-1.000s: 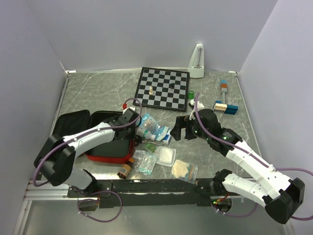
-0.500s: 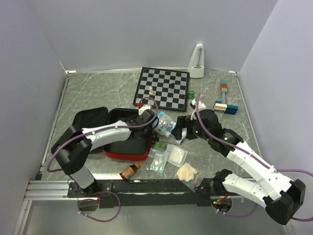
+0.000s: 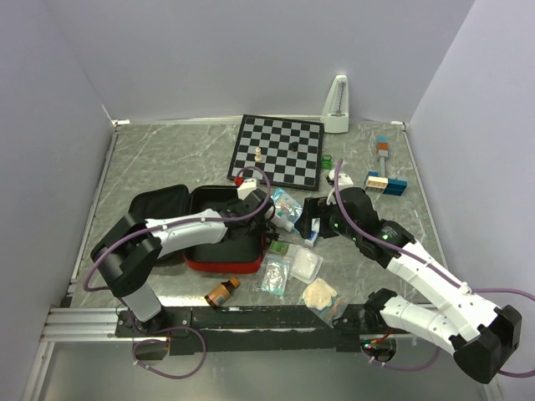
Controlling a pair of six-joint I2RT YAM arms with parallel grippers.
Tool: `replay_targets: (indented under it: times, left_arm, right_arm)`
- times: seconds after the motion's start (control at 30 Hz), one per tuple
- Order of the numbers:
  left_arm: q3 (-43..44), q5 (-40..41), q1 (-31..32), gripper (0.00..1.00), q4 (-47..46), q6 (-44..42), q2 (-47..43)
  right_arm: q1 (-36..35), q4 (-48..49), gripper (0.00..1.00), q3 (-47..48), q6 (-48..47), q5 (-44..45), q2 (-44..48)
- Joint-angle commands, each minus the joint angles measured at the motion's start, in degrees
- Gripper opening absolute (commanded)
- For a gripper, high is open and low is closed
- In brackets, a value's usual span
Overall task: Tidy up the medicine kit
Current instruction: Adjust the medicine box at the center of the board, then pick up the pill bottle at the center of the board.
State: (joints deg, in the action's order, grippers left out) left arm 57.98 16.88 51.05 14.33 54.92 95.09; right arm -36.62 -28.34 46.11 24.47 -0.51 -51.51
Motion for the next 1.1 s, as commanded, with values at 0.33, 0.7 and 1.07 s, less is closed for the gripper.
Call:
replay_targets:
  times: [0.33,0.7,1.07]
  left_arm:
    - [1.44,-10.03,2.65,0.12,-9.41,11.27,3.88]
    - [-1.81,3.67,1.95,0.69,3.41,4.06,-17.28]
    - [-23.77,2.8,1.78,0.63,-2.37,3.61,-47.86]
  right_arm:
    - [-0.12,0.04,1.0,-2.34,1.55,3.41,-0.7]
    - [-0.12,2.58,1.0,-1.11,0.93,4.2,-3.5]
    - [-0.2,14.36,0.93,2.31,-1.61,6.75,-23.0]
